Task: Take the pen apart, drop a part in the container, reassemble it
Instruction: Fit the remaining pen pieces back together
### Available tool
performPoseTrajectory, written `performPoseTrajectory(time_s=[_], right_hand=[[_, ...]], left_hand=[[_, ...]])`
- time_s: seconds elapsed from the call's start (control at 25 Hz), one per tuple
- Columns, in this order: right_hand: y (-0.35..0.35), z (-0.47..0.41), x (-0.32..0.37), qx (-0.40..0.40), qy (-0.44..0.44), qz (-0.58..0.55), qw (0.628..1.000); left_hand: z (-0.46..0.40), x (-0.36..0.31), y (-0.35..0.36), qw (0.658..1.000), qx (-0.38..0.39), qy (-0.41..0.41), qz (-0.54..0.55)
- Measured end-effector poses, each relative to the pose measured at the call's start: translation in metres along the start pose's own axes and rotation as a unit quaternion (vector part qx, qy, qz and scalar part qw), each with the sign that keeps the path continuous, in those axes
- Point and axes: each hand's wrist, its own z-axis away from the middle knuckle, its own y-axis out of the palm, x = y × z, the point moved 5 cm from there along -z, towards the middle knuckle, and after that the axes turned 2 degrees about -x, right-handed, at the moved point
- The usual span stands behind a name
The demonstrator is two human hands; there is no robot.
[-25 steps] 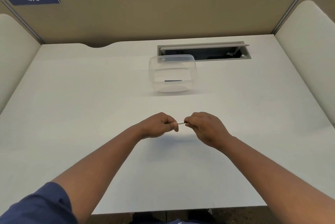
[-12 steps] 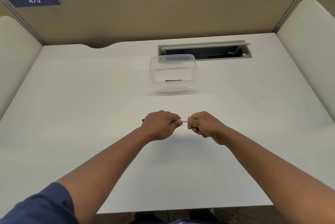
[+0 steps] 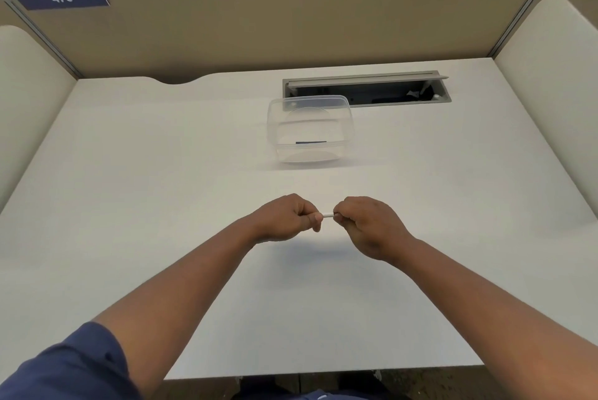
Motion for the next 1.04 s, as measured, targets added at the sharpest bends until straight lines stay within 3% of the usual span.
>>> performPoseTrajectory(time_s=[0.08, 0.16, 0.2, 0.24, 0.28, 0.4, 0.52, 0.8, 0.96, 1.04], right_hand=[[0.011, -0.004, -0.012, 0.083, 0.181, -0.183, 0.963], [0.019, 0.001, -0.017, 0.155, 0.328, -0.358, 0.860], [0.020, 0.002, -0.017, 0.178, 0.347, -0.384, 0.837], [0.018, 0.000, -0.018, 0.185, 0.337, -0.378, 0.842], [0.015, -0.003, -0.018, 0.177, 0.305, -0.346, 0.869], [0.007, -0.008, -0.014, 0.057, 0.177, -0.205, 0.961], [0.004, -0.003, -0.014, -0.041, 0.115, -0.225, 0.967], [-0.003, 0.000, 0.000, -0.104, -0.014, -0.085, 0.991], [-0.006, -0.002, 0.002, -0.132, 0.010, -0.074, 0.988], [-0.004, -0.004, 0.001, -0.115, 0.057, -0.098, 0.987]], left_hand=[[0.001, -0.003, 0.000, 0.989, -0.060, 0.006, -0.136], [0.003, -0.005, 0.003, 0.973, -0.103, 0.018, -0.205], [0.004, -0.005, 0.003, 0.974, -0.104, 0.021, -0.201], [0.003, -0.004, 0.003, 0.978, -0.093, 0.015, -0.184], [0.002, -0.001, 0.002, 0.984, -0.076, 0.005, -0.161], [-0.001, 0.007, -0.002, 0.996, -0.034, -0.021, -0.076], [-0.001, 0.012, -0.003, 0.999, -0.009, -0.018, 0.030], [-0.001, 0.009, 0.000, 0.994, 0.044, 0.002, 0.099], [-0.001, 0.005, 0.001, 0.994, -0.003, 0.002, 0.108], [-0.001, 0.001, 0.002, 0.998, -0.042, 0.004, 0.054]])
